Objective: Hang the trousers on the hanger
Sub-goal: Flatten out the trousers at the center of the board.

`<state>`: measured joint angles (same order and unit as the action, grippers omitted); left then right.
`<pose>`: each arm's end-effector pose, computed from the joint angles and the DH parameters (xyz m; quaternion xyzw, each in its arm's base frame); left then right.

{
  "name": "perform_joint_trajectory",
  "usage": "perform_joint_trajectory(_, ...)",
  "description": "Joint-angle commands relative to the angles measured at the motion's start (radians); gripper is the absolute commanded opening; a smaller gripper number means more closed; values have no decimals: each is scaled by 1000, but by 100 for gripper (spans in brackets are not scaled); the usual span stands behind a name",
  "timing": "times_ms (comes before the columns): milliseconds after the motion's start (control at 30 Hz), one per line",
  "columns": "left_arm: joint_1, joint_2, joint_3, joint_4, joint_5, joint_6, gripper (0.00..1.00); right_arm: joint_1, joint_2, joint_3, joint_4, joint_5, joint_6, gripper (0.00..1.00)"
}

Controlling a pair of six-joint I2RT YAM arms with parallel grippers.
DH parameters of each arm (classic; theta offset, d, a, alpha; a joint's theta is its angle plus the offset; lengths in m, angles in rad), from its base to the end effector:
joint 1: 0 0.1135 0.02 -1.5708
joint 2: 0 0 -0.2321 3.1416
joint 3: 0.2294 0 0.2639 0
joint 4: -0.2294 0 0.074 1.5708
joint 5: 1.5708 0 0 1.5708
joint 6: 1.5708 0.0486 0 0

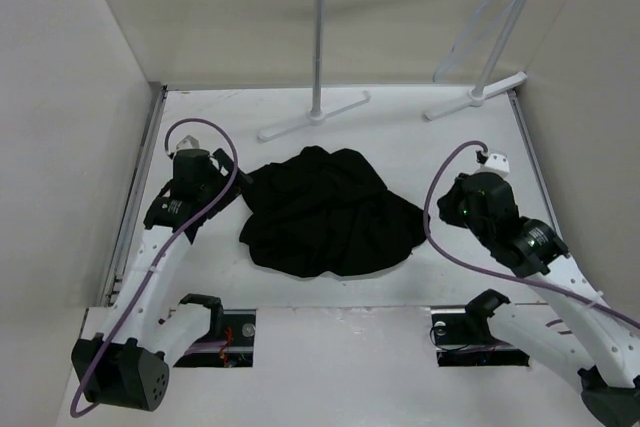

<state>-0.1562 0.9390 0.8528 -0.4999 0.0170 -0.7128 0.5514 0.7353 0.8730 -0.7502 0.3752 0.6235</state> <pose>0.2431 -0.0391 0.2707 -0.2382 0.8484 -0.2058 0.4256 0.1726 0.0853 0.2954 0.1174 0.8682 0.1133 0.4687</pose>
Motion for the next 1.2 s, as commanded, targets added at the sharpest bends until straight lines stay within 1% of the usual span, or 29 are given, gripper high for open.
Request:
perform_joint_trajectory(0,17,15,-46,64,-15,38,63,14,33,50,26,-42,-18,8)
perform_joint_trajectory(33,17,27,-50,73,-15,38,55,14,51,60,22,-51,-16,5)
perform_joint_trajectory(67,11,49,-52,83,-22,35,39,18,76,69,18,-62,-13,4)
perform_joint_trajectory(100,10,58,-51,84,-26,33,36,28,94,72,28,-73,-13,4)
perform_joint_trajectory(167,4,81,-41,89,-43,35,34,40,119,73,49,-82,-15,6)
perform_joint_trajectory(200,-10,113,-37,101,-51,39,41,46,151,72,67,-91,-21,13)
perform_joint_trajectory(233,-15,132,-34,107,-48,42,46,49,170,72,80,-101,-25,18)
perform_joint_trajectory(267,-19,150,-32,110,-46,44,51,52,194,72,95,-117,-37,28)
perform_joint_trajectory(300,-30,188,-28,116,-51,45,61,58,219,70,116,-137,-54,38)
perform_joint_trajectory(400,-59,266,-23,141,-55,46,72,72,303,64,178,-177,-94,64)
perform_joint_trajectory(467,-73,306,-26,173,-66,46,74,72,369,63,221,-183,-113,70)
perform_joint_trajectory(500,-76,322,-27,187,-74,44,74,72,381,63,230,-185,-116,71)
perform_joint_trajectory(633,-81,406,-26,260,-88,44,70,48,525,86,354,-197,-171,68)
perform_joint_trajectory(733,-82,471,-23,310,-89,41,66,22,613,104,403,-188,-185,68)
perform_joint_trajectory(767,-85,497,-23,328,-91,39,63,8,650,112,417,-188,-180,66)
perform_joint_trajectory(833,-87,556,-17,360,-94,36,47,-5,723,127,437,-209,-163,54)
perform_joint_trajectory(867,-81,582,-17,372,-100,27,30,-2,740,132,439,-211,-160,39)
perform_joint_trajectory(900,-79,584,-17,374,-101,24,27,-2,745,135,437,-208,-159,32)
perform_joint_trajectory(933,-75,583,-14,371,-101,6,17,-2,743,135,437,-202,-150,22)
perform_joint_trajectory(967,-73,564,-14,370,-101,-5,12,0,715,132,443,-188,-134,11)
perform_joint_trajectory(1000,-64,514,-11,365,-106,-13,9,0,687,132,445,-177,-128,7)
perform_joint_trajectory(1033,-59,482,-8,359,-114,-16,8,0,637,139,439,-164,-122,5)
perform_joint_trajectory(1100,-36,353,38,295,-141,-16,6,3,538,164,419,-148,-122,4)
perform_joint_trajectory(1133,-27,325,54,276,-144,-16,6,5,506,175,408,-148,-119,4)
perform_joint_trajectory(1167,-12,287,81,246,-144,-13,6,8,440,194,378,-148,-113,4)
